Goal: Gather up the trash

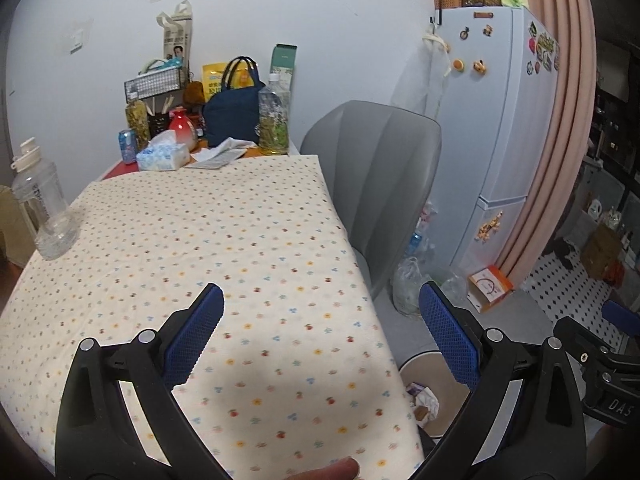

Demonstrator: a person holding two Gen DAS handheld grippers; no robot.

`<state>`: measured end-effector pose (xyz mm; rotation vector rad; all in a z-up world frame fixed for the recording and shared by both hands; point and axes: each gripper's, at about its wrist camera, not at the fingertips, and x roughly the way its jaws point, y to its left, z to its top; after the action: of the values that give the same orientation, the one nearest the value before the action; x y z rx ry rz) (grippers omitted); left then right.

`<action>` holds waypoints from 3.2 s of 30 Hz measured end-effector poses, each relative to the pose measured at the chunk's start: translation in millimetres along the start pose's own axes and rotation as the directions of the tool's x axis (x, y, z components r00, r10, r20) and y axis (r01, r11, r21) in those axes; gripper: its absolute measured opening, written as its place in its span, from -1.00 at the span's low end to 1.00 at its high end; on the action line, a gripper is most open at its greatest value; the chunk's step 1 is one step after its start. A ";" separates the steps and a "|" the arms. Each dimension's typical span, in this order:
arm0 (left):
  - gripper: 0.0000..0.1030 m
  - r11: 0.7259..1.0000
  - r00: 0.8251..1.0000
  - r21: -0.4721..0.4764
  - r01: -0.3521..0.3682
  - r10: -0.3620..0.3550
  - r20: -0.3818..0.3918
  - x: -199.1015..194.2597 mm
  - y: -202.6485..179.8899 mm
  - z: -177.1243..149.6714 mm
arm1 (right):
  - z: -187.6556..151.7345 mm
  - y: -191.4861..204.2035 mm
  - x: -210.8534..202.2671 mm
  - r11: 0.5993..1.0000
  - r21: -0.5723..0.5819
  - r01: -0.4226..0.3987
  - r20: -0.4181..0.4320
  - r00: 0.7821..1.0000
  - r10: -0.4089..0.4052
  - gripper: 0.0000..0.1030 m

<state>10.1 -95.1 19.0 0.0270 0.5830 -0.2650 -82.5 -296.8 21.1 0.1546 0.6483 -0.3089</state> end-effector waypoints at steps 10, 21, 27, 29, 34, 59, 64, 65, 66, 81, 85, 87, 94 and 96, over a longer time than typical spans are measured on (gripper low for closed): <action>0.88 0.999 0.998 -0.014 -0.051 0.051 0.043 -28.7 31.3 -5.0 | -2.2 26.0 -18.8 0.999 -0.036 -0.017 0.035 0.999 0.018 0.85; 0.88 0.997 0.996 -0.034 -0.076 0.078 0.047 -42.9 53.3 -11.5 | -9.1 55.5 -28.0 0.995 -0.082 -0.048 0.050 0.997 0.053 0.85; 0.88 0.996 0.995 -0.043 -0.083 0.085 0.051 -45.6 57.1 -13.4 | -11.3 60.1 -29.3 0.994 -0.092 -0.055 0.047 0.997 0.059 0.85; 0.88 0.996 0.995 -0.042 -0.083 0.086 0.050 -45.8 57.1 -13.8 | -11.9 60.7 -29.6 0.995 -0.089 -0.053 0.050 0.997 0.058 0.85; 0.88 0.996 0.995 -0.039 -0.086 0.088 0.050 -45.3 58.3 -14.8 | -12.2 58.5 -29.9 0.995 -0.084 -0.054 0.052 0.997 0.059 0.85; 0.88 0.995 0.995 -0.046 -0.090 0.091 0.039 -40.9 54.6 -15.5 | -13.9 49.2 -29.4 0.997 -0.064 -0.048 0.059 0.997 0.051 0.85; 0.88 0.995 0.995 -0.047 -0.089 0.090 0.038 -40.0 53.9 -17.2 | -14.5 49.0 -29.3 0.997 -0.063 -0.046 0.061 0.997 0.050 0.85; 0.88 0.995 0.995 -0.047 -0.088 0.090 0.038 -39.8 53.4 -17.3 | -15.0 48.7 -29.3 0.997 -0.063 -0.045 0.061 0.997 0.049 0.85; 0.88 0.995 0.995 -0.046 -0.088 0.090 0.037 -39.8 53.4 -17.3 | -15.5 48.5 -29.4 0.997 -0.064 -0.044 0.061 0.997 0.048 0.85; 0.88 0.995 0.995 -0.050 -0.088 0.090 0.035 -38.4 50.6 -20.0 | -15.3 48.1 -28.8 0.997 -0.064 -0.043 0.062 0.997 0.047 0.85; 0.88 0.995 0.995 -0.050 -0.087 0.089 0.034 -38.6 50.8 -19.5 | -15.4 48.1 -28.8 0.997 -0.064 -0.044 0.062 0.997 0.048 0.85; 0.88 0.995 0.995 -0.049 -0.087 0.089 0.034 -38.6 51.0 -19.3 | -15.3 48.4 -28.9 0.997 -0.064 -0.044 0.062 0.997 0.048 0.85; 0.88 0.995 0.996 -0.049 -0.087 0.089 0.033 -38.3 51.0 -19.8 | -15.5 48.7 -28.8 0.997 -0.063 -0.043 0.062 0.997 0.047 0.85; 0.88 0.995 0.995 -0.049 -0.088 0.089 0.033 -38.6 51.2 -19.3 | -15.8 48.4 -28.6 0.997 -0.063 -0.044 0.060 0.997 0.048 0.85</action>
<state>-18.2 -34.4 21.5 0.0019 0.5513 -0.1651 -97.1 -240.7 28.4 0.1008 0.5914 -0.2484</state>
